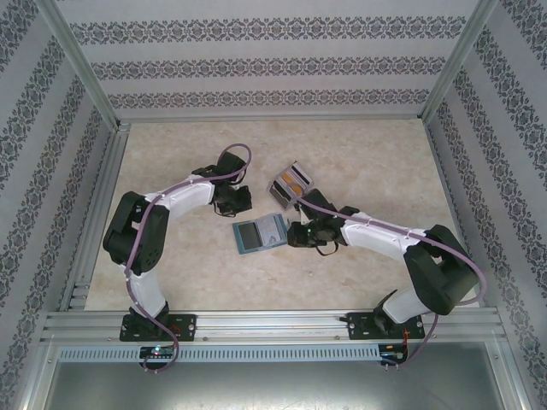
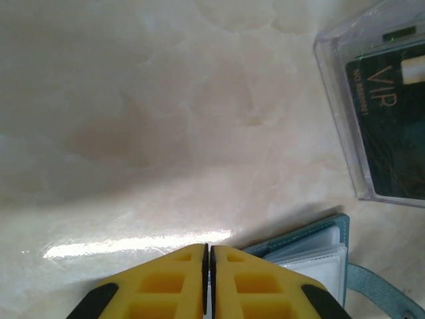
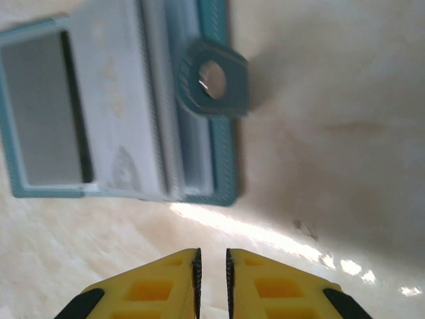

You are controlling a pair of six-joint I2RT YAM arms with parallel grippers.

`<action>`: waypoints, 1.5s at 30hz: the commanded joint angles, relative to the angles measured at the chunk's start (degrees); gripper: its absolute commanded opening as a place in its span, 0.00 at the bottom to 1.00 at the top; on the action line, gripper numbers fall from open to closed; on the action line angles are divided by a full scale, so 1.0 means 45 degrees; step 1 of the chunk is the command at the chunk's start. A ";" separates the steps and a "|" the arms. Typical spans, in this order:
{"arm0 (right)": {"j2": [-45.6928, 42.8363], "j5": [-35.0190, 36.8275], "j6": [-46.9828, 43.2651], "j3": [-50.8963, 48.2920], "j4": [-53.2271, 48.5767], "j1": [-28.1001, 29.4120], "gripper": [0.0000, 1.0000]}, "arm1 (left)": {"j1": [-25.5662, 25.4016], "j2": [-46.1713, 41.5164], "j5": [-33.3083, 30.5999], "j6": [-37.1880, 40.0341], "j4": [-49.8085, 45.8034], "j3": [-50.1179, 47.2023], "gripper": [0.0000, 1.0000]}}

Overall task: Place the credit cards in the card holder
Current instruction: Rotate the card holder at the center of the table.

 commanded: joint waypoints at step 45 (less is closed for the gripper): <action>0.4685 -0.0761 0.1038 0.3337 0.4021 0.0192 0.21 | 0.0080 -0.2151 0.0449 -0.0217 -0.0183 -0.3440 0.12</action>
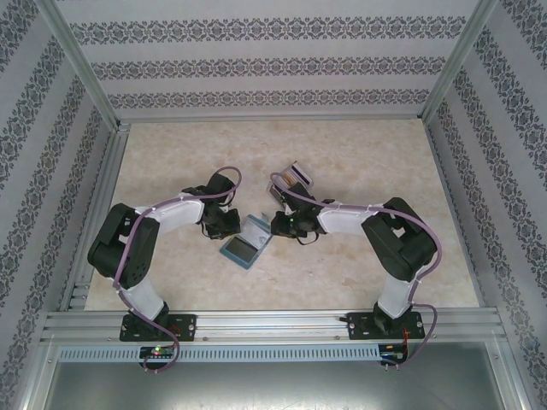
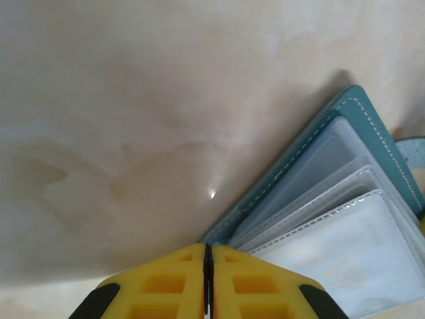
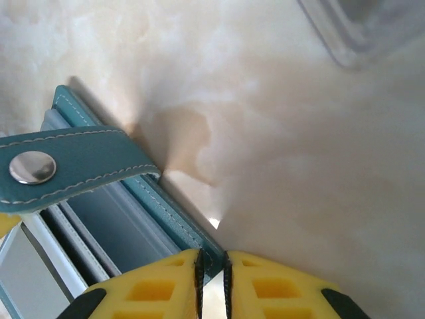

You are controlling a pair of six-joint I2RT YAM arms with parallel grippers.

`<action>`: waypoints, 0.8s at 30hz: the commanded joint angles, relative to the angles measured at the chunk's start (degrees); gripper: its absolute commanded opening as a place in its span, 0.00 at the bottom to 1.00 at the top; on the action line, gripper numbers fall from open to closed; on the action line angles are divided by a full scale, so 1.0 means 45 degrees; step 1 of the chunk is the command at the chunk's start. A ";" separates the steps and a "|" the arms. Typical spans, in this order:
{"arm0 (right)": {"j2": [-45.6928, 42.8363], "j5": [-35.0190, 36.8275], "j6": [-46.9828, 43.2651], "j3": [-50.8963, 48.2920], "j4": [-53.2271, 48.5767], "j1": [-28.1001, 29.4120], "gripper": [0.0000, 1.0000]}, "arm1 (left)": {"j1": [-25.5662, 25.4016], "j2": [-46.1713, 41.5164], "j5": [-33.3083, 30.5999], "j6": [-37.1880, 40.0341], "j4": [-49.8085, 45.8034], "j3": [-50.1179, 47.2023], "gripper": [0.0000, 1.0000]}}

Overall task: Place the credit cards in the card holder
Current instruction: Rotate the card holder at the center of the table.

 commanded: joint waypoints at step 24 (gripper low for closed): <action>0.1414 -0.0920 -0.2085 0.4961 -0.1472 -0.0861 0.26 | -0.0007 -0.1850 -0.1443 -0.0206 -0.1622 0.0785 0.15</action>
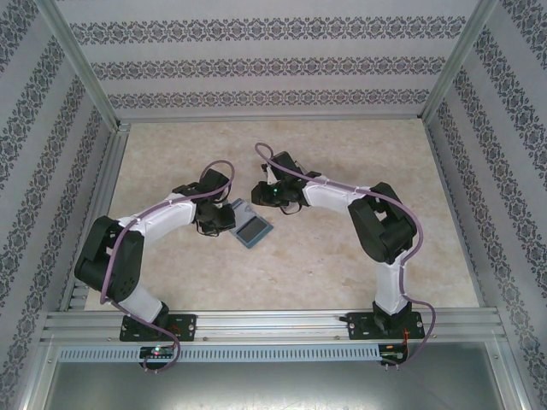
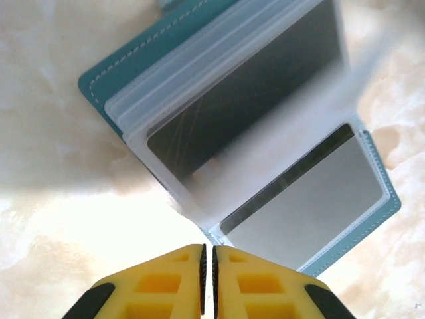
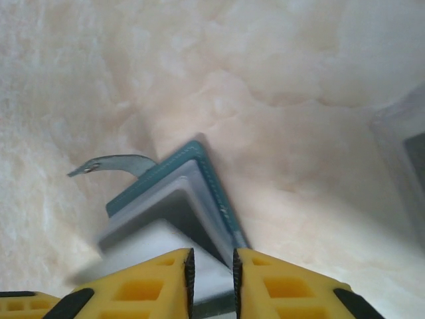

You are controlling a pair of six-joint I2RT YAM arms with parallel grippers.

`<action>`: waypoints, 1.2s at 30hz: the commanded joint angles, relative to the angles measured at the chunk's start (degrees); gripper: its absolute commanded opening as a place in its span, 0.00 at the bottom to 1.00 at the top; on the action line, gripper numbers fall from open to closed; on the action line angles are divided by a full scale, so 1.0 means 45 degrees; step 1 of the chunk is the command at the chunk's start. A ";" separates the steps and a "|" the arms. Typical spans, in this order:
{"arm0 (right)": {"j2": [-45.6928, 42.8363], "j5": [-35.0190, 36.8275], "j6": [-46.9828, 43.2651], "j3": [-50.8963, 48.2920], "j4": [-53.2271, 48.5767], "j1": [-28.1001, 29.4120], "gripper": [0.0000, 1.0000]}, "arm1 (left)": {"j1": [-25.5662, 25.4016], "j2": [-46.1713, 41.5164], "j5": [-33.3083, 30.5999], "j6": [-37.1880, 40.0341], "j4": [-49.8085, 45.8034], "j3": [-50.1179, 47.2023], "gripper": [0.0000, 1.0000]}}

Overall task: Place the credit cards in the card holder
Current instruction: Rotate the card holder at the center of the table, then pick up the credit card from the storage box.

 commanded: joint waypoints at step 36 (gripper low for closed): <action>-0.5190 -0.0378 -0.2408 -0.1977 -0.2976 -0.4319 0.36 | -0.0226 0.2589 0.2780 -0.0581 0.2126 0.4427 0.19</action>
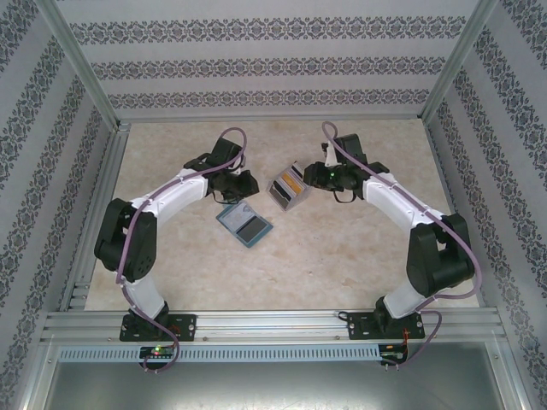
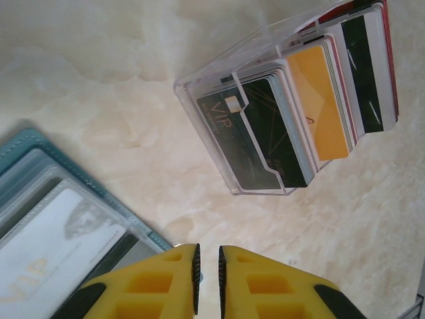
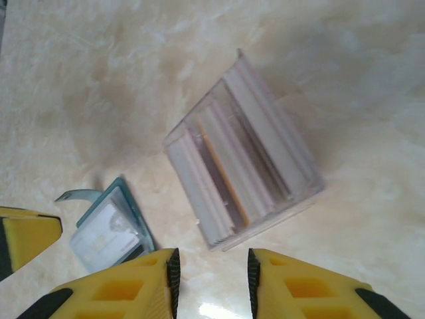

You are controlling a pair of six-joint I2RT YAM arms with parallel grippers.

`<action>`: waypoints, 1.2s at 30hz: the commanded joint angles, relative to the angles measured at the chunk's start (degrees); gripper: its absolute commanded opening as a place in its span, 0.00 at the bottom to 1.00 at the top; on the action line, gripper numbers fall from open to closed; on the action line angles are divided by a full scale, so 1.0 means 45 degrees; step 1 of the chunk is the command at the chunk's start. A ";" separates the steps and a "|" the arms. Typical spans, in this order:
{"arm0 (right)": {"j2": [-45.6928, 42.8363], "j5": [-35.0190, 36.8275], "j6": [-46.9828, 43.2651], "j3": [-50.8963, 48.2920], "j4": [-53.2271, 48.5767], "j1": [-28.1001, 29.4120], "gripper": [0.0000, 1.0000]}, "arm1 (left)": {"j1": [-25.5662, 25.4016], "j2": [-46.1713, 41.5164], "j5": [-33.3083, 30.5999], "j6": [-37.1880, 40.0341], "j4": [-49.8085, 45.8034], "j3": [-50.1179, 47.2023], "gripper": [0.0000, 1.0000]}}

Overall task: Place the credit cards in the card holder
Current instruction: Pick up the credit card from the storage box.

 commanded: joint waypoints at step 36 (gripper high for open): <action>0.5242 -0.1100 -0.2788 0.5729 -0.3872 -0.0995 0.44 | -0.1043 0.3296 0.1488 -0.1495 0.2131 0.2208 0.22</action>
